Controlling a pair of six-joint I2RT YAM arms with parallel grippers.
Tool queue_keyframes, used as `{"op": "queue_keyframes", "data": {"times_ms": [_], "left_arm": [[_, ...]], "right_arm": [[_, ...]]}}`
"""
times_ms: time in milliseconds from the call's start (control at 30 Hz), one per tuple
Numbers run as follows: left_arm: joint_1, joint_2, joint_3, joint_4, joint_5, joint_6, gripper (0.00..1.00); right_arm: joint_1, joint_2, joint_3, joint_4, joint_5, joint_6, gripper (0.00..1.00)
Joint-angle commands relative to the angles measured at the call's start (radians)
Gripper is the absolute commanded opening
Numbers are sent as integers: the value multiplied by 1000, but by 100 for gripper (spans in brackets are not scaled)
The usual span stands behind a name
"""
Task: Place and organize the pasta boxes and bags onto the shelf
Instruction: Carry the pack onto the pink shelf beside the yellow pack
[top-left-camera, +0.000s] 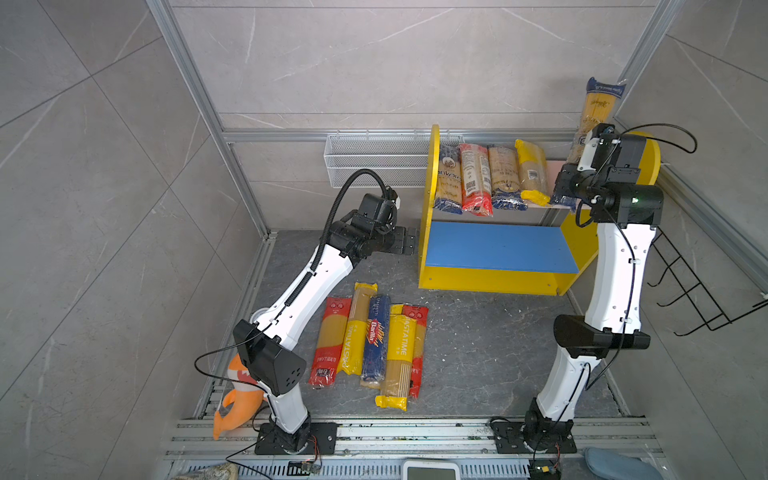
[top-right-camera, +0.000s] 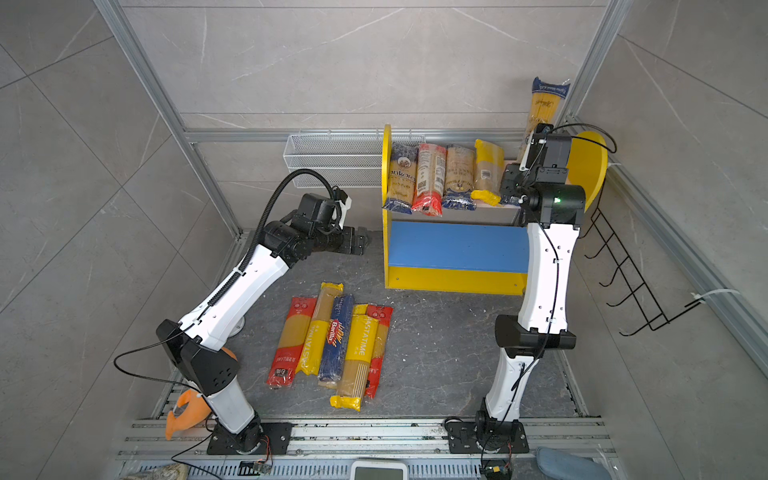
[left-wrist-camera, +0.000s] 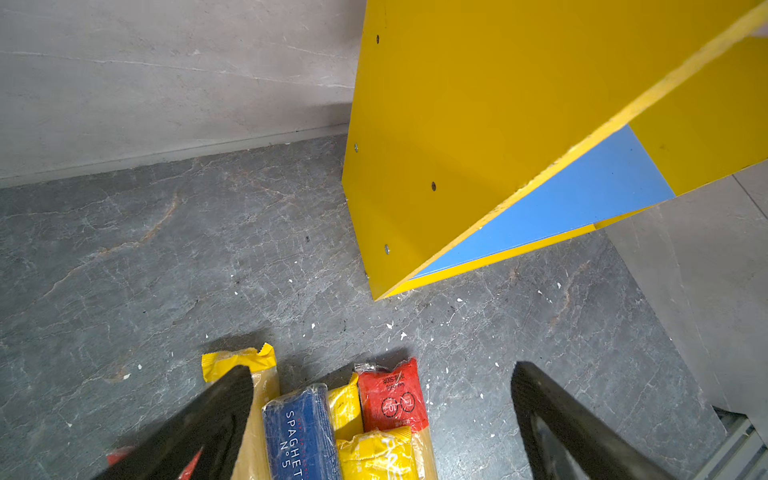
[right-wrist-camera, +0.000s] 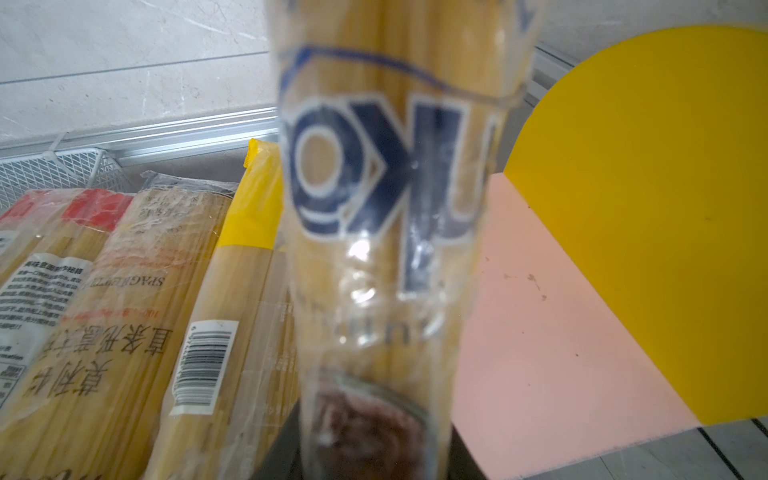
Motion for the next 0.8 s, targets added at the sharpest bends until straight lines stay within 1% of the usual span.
{"op": "queue_keyframes", "data": {"times_ms": [0, 167, 267, 333, 500, 600, 767], "left_arm": [[14, 7, 43, 11, 25, 19, 100], [23, 9, 42, 5, 41, 14, 100], [25, 4, 26, 10, 49, 12, 100], [27, 2, 21, 10, 54, 11, 100], [28, -13, 2, 7, 58, 7, 100], [30, -32, -25, 12, 55, 2, 100], [31, -53, -46, 10, 49, -4, 100]], "right_arm": [[1, 14, 39, 108, -11, -16, 0], [-1, 0, 36, 91, 1, -29, 1], [-3, 7, 24, 70, -1, -24, 6], [-3, 15, 27, 55, -7, -14, 15], [-3, 19, 14, 47, 10, -3, 50], [-3, 32, 11, 32, 14, 2, 58], [-11, 50, 11, 13, 12, 17, 60]]}}
